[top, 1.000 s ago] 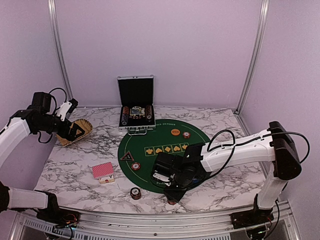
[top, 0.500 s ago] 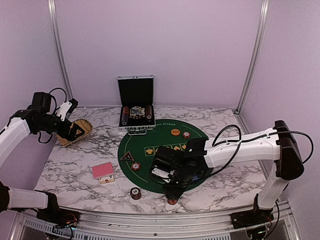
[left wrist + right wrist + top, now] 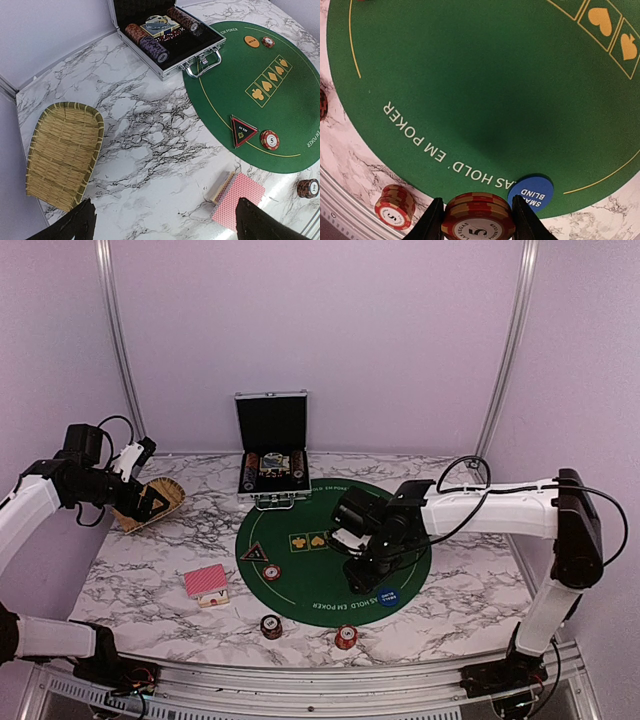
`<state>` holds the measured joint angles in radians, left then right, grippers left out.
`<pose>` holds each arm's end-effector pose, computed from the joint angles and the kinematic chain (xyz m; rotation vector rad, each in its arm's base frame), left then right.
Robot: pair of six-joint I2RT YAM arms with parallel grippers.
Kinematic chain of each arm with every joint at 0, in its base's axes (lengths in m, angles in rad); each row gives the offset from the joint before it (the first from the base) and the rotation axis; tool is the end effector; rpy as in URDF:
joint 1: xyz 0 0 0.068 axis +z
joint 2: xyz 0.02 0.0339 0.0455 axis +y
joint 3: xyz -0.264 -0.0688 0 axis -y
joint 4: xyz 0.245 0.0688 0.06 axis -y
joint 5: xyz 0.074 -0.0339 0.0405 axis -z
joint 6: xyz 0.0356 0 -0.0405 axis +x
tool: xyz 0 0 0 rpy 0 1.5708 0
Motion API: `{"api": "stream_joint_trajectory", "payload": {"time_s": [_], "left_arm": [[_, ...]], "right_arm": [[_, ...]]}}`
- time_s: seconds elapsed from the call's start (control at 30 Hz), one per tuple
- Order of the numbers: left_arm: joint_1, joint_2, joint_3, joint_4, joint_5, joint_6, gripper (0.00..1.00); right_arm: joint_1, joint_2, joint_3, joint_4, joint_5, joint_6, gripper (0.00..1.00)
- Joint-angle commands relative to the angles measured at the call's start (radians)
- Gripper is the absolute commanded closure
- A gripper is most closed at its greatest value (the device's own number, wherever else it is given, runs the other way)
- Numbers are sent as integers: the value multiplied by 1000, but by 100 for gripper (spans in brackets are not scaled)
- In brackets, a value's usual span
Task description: Distribute texas hold em gaming equipment
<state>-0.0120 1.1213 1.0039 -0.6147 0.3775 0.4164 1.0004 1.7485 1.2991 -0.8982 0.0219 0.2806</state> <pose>0.2351 -0.0159 0.3106 0.6632 2.1505 -0.2189 0.1830 0.2838 0.2141 -1.0337 2.7573 0.1713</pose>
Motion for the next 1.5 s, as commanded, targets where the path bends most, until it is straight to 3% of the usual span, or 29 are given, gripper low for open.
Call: {"api": "stream_joint_trajectory", "payload": {"time_s": [0.0,0.87,1.23,1.47], "left_arm": [[4,-12,-5,-25,18,12,1],[4,-18,-5,-25,25,9,1],[4,-19,-7,-25,24,11,1],[5,-21,-8,-25,20,14,1]], "right_arm": [[-36,13,7,73,31,-9,90],[-95,64,-228,231,42,20,92],[-95,39,-225,203,42,14,49],[-95,21,-156,152,57,3,42]]}}
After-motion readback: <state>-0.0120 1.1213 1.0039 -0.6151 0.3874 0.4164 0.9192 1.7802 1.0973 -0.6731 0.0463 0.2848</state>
